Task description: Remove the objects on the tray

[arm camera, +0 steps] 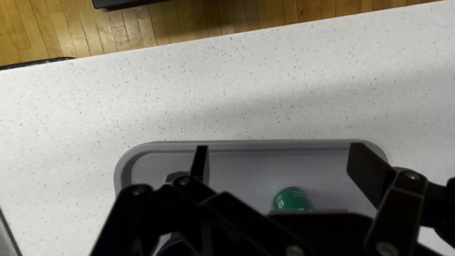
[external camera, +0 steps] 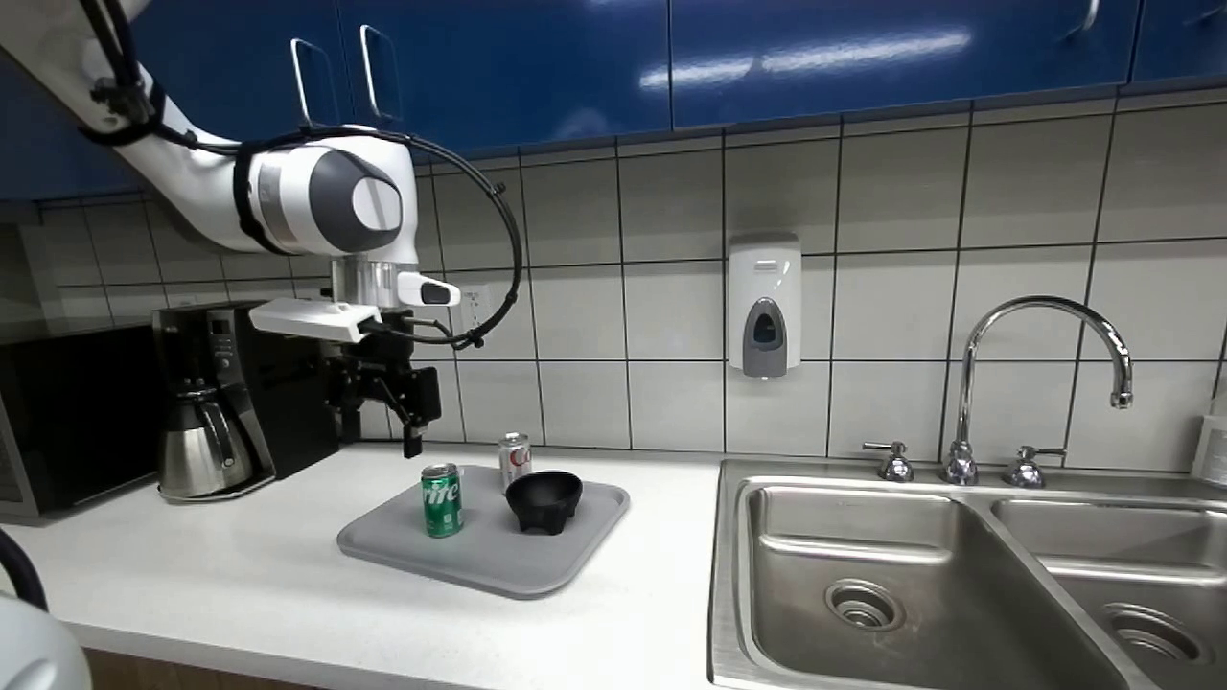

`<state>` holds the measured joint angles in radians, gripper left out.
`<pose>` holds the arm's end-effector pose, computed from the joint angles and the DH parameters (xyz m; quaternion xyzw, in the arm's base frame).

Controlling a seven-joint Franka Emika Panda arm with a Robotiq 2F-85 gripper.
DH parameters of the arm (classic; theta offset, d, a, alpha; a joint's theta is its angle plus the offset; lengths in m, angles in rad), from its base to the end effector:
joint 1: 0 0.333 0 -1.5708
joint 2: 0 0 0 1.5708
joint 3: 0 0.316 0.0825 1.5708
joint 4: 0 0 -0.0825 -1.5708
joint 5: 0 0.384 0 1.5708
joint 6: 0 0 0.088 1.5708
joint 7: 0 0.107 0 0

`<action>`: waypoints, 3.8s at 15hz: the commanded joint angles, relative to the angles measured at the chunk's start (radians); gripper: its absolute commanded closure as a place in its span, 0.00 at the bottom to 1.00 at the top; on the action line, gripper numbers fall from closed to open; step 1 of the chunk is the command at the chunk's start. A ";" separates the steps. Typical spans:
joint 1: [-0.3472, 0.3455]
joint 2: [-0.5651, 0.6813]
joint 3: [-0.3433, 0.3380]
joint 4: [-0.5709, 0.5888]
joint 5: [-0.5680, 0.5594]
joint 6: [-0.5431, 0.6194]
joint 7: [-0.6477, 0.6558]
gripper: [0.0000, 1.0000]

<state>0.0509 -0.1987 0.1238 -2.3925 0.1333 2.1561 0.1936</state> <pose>0.4547 0.0860 0.3912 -0.9977 0.0487 0.0265 0.0384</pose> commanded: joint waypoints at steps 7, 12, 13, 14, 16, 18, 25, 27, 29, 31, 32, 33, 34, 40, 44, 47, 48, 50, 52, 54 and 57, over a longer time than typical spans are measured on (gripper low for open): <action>0.029 0.208 0.000 0.112 -0.051 0.119 0.051 0.00; 0.046 0.317 -0.007 0.210 -0.100 0.125 0.092 0.00; 0.051 0.336 -0.008 0.229 -0.107 0.122 0.095 0.00; 0.056 0.354 -0.009 0.248 -0.114 0.119 0.096 0.00; 0.066 0.390 -0.013 0.284 -0.127 0.113 0.101 0.00; 0.077 0.422 -0.017 0.318 -0.135 0.107 0.104 0.00; 0.105 0.530 -0.048 0.424 -0.173 0.085 0.135 0.00; 0.112 0.558 -0.053 0.451 -0.178 0.076 0.129 0.00; 0.119 0.585 -0.059 0.478 -0.181 0.069 0.124 0.00; 0.127 0.612 -0.064 0.506 -0.187 0.062 0.126 0.00; 0.132 0.625 -0.067 0.520 -0.192 0.059 0.126 0.00; 0.135 0.637 -0.068 0.534 -0.193 0.058 0.123 0.00; 0.139 0.649 -0.071 0.549 -0.197 0.055 0.123 0.00; 0.159 0.709 -0.086 0.619 -0.208 0.036 0.122 0.00; 0.167 0.738 -0.094 0.655 -0.210 0.018 0.122 0.00; 0.172 0.751 -0.099 0.674 -0.209 0.010 0.121 0.00; 0.173 0.754 -0.100 0.678 -0.209 0.009 0.122 0.00; 0.174 0.760 -0.100 0.686 -0.206 0.004 0.121 0.26; 0.174 0.764 -0.101 0.693 -0.205 -0.002 0.119 0.42; 0.174 0.767 -0.101 0.697 -0.205 -0.006 0.118 0.58; 0.174 0.761 -0.100 0.697 -0.203 -0.007 0.116 0.62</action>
<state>0.2147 0.5551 0.0310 -1.7310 -0.0486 2.1893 0.2915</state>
